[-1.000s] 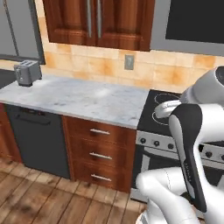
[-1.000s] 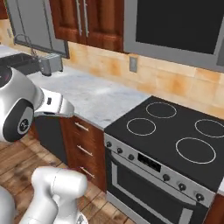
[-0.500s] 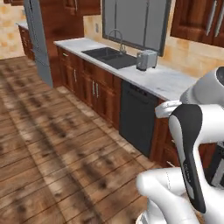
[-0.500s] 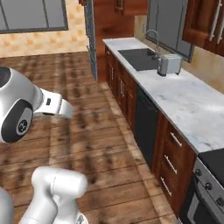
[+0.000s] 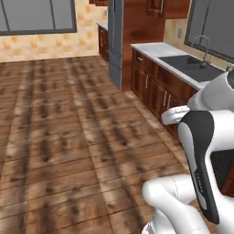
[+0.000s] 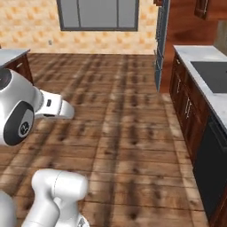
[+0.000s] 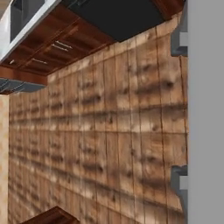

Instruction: Take 2 condiments from the cabinet and move them on the counter near the stove.Make sure the condiments are lined up with each other, next to each other.

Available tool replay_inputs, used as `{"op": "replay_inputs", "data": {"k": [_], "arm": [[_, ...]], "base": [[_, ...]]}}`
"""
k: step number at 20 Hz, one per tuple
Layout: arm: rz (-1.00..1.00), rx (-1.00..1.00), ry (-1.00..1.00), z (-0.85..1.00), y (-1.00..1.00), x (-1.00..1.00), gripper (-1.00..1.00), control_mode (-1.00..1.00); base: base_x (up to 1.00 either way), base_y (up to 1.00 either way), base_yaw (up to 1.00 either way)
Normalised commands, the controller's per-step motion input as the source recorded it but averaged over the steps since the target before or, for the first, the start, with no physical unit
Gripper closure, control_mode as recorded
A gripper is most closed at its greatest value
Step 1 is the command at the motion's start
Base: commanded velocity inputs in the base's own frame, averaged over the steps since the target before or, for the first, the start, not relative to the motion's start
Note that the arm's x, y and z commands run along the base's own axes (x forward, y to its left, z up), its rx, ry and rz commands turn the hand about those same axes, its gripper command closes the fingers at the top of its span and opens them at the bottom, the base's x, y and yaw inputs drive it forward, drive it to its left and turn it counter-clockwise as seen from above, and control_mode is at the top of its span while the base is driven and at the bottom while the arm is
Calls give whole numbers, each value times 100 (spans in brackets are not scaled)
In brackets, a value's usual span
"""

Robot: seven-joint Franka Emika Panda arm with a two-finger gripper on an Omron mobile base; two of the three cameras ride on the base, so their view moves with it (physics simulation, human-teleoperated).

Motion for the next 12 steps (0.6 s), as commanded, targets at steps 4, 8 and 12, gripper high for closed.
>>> {"op": "replay_inputs", "data": {"k": [4, 8, 12], "arm": [[0, 0, 0, 0, 0, 0, -100, 100], [0, 0, 0, 0, 0, 0, -100, 100], [0, 0, 0, 0, 0, 0, -100, 100]], "base": [[100, 75, 19], [100, 38, 23], [100, 29, 18]]}}
